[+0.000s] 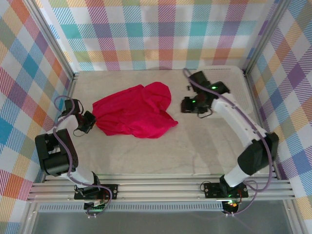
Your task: Fold the inside-out t-shirt
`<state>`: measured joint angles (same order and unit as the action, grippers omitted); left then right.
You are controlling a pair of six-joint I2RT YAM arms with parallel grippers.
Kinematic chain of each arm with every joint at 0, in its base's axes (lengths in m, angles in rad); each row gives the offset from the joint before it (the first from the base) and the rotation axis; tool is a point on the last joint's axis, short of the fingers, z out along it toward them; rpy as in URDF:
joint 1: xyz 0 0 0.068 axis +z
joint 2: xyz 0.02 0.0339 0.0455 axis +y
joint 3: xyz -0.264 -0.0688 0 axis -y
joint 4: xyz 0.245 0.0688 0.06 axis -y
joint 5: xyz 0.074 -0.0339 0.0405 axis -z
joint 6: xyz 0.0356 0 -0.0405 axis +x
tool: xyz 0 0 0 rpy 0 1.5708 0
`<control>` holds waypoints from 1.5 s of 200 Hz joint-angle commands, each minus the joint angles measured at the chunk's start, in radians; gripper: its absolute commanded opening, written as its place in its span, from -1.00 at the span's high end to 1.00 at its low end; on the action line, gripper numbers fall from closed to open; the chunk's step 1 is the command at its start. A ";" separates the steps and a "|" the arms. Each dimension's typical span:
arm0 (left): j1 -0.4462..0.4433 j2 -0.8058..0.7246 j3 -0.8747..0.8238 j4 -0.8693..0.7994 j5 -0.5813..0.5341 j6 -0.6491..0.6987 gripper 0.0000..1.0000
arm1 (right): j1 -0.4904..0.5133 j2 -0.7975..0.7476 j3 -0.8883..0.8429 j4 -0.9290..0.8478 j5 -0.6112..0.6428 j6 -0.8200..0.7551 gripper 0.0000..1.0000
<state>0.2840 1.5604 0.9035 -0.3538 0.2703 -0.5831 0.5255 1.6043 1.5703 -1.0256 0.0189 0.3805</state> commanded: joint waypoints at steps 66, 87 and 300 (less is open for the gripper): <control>-0.040 -0.078 -0.064 0.008 0.001 -0.007 1.00 | 0.351 0.569 0.384 0.298 -0.138 -0.055 -0.18; -0.040 -0.084 -0.065 0.004 0.004 -0.009 1.00 | 0.361 0.684 0.497 0.269 -0.107 -0.072 -0.32; -0.044 -0.279 -0.230 -0.001 0.022 -0.026 1.00 | 0.024 -0.205 -0.802 0.589 0.074 0.335 0.27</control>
<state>0.2550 1.3521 0.7086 -0.3611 0.3023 -0.5903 0.5587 1.4033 0.7620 -0.4480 0.0170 0.5911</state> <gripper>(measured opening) 0.005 0.271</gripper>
